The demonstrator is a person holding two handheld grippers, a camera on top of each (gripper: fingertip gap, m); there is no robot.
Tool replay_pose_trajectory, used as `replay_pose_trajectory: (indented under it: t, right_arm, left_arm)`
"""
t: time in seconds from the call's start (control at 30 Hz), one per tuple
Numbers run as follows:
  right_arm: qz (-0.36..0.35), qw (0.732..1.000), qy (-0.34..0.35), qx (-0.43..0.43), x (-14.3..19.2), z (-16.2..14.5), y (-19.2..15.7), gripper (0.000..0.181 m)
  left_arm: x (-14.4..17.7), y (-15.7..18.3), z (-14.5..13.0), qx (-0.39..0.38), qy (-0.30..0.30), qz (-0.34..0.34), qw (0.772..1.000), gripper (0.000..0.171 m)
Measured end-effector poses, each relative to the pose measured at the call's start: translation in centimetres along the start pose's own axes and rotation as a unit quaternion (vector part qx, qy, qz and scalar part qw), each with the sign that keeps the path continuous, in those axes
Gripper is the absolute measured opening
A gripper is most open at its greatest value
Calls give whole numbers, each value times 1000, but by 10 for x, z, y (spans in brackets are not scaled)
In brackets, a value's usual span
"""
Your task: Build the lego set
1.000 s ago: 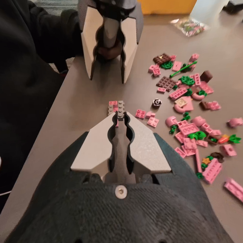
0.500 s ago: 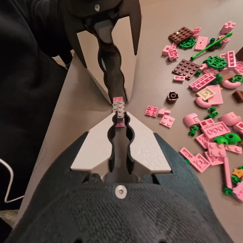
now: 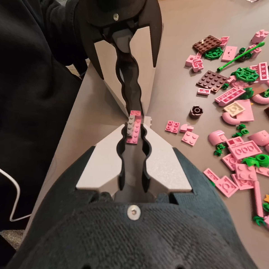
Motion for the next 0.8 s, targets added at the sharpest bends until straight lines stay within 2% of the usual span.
replay_pose_trajectory:
  t: [0.33, 0.63, 0.73, 0.8]
  right_arm:
    - [-33, 999, 26, -27, 6, 3, 10, 20]
    - [-49, 997, -26, -45, 0, -6, 14, 18]
    - [-57, 997, -26, -36, 0, -6, 14, 11]
    - [-80, 997, 0, -4, 5, 0, 13, 11]
  left_arm:
    - [0, -1, 0, 4, -2, -1, 1000, 17]
    - [1, -3, 0, 17, 1, -8, 1000, 20]
    - [6, -12, 2, 55, 29, 0, 998, 20]
    - [14, -22, 3, 106, 66, -7, 992, 24]
Point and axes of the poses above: each gripper's, where its closed fingertips meet, x back along the fingers, z out of its top, y = z × x across the jaws, the point moved 7 cm from there along x, back along the fingers, and after that the axes turned 9 degrees about z, right-handed, at the moved point
